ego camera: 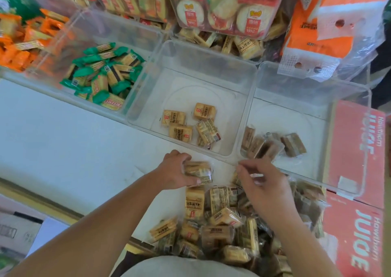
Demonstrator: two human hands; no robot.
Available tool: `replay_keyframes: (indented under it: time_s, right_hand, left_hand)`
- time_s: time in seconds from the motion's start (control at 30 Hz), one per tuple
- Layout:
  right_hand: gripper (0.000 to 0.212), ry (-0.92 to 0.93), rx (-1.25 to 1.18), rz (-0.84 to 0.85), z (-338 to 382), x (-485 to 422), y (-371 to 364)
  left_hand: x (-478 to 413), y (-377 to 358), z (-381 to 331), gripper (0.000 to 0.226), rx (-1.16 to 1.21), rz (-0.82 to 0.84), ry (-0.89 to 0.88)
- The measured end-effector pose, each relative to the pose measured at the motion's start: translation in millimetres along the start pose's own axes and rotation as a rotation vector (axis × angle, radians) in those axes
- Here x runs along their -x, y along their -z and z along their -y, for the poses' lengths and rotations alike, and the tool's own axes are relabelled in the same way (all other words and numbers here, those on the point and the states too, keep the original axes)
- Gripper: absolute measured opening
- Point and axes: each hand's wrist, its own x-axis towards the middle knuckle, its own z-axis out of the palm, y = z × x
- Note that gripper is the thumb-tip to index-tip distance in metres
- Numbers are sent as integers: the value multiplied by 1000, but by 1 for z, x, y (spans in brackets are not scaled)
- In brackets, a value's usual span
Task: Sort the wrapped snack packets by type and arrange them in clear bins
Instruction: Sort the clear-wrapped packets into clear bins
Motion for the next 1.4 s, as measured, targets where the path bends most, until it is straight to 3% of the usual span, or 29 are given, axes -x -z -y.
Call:
replay_keyframes:
  time_s: [0.1,0.33,0.47,0.53,0.67,0.77,0.9,1.0,1.07,1.13,1.23,1.3,1.4]
  right_hand:
    - [11,-94,-56,65,-2,3,-16]
    - [33,-95,-31,281,14,-1,-38]
    - [22,-37,-209,125,36,-7,-39]
    - [16,-43,-202,93,41,-10,-35]
    - [12,-100,-127,84,30,-4,-28]
    - [14,-145,-105,108,19,14,-21]
    - [14,-206,-71,102,3,40,-15]
    - [13,-232,-43,127,-10,61,-18]
    - [12,-236,-17,135,-16,77,-23]
    - [15,-251,-20,124,-23,91,-28]
    - [15,-279,-31,126,-29,108,-36]
    - [12,-270,-26,129,-30,116,-43]
    - [11,-258,-12,151,-24,121,-55]
  left_hand:
    - [9,-4,-2,70,135,-52,-17]
    - [107,14,-25,57,450,-354,-118]
    - [116,60,-59,58,545,-632,-162]
    - [89,82,-71,66,470,-720,-172]
    - [20,99,-81,73,7,-568,-63]
    - [2,90,-83,64,-150,-458,-37]
    - [25,81,-67,56,-93,-596,-161]
    - [75,57,-40,34,178,-720,-313]
    - [111,25,-11,25,262,-620,-203]
    - [136,-11,23,30,203,-400,-36]
    - [161,-57,59,69,61,-134,94]
    - [163,-76,68,76,23,-113,68]
    - [155,-84,69,42,40,-204,77]
